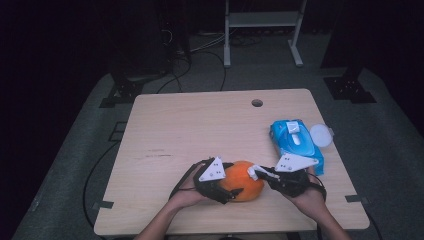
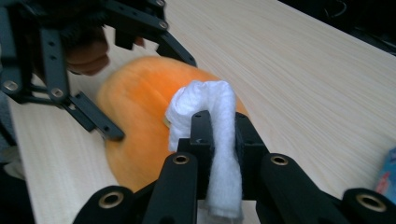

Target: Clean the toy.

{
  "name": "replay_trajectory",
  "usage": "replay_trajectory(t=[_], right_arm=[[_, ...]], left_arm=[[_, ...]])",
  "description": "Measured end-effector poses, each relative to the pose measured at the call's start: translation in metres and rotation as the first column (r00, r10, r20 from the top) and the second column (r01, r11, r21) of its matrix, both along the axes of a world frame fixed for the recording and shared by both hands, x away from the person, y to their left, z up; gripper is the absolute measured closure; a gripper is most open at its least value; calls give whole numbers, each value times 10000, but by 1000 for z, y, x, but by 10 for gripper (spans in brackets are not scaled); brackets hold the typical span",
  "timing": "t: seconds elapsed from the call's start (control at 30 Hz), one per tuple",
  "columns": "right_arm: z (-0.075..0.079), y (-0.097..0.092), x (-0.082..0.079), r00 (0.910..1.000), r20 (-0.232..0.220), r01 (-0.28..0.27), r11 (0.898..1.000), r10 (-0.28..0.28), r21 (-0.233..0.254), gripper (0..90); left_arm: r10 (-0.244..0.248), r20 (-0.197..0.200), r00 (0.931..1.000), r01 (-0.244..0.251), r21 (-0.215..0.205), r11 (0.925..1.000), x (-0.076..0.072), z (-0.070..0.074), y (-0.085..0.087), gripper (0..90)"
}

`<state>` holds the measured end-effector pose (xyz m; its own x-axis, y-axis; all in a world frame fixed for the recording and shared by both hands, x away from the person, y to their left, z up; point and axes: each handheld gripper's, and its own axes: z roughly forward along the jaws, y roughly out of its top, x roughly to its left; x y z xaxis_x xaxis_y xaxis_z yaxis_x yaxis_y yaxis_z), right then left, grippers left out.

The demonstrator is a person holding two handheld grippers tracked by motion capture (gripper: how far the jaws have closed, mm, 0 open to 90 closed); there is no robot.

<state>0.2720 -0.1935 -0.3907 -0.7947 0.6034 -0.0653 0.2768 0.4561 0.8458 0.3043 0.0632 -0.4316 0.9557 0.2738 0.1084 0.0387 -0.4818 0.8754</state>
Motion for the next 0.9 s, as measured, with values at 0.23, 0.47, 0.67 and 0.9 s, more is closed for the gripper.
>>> replay_trajectory(t=[0.23, 0.47, 0.67, 0.9], right_arm=[[-6, -11, 7, 9989, -157, 446, 9990, -447, -76, 805], [-5, -16, 9, 9970, -204, 741, 9972, -743, -95, 805], [8, 3, -1, 9993, 367, 114, 9999, -110, -91, 804], [6, 7, -3, 9983, 571, -30, 9987, 59, -501, 805]], left_arm=[[486, -1213, 9914, -563, -609, 9966, 13, 8, 18, 98], [322, -683, 9971, -349, -389, 9986, 8, 4, 12, 294], [-227, 332, 9992, 225, 79, 9997, -6, 6, -1, 320], [241, -521, 9983, -254, -246, 9994, 4, 7, 4, 172]])
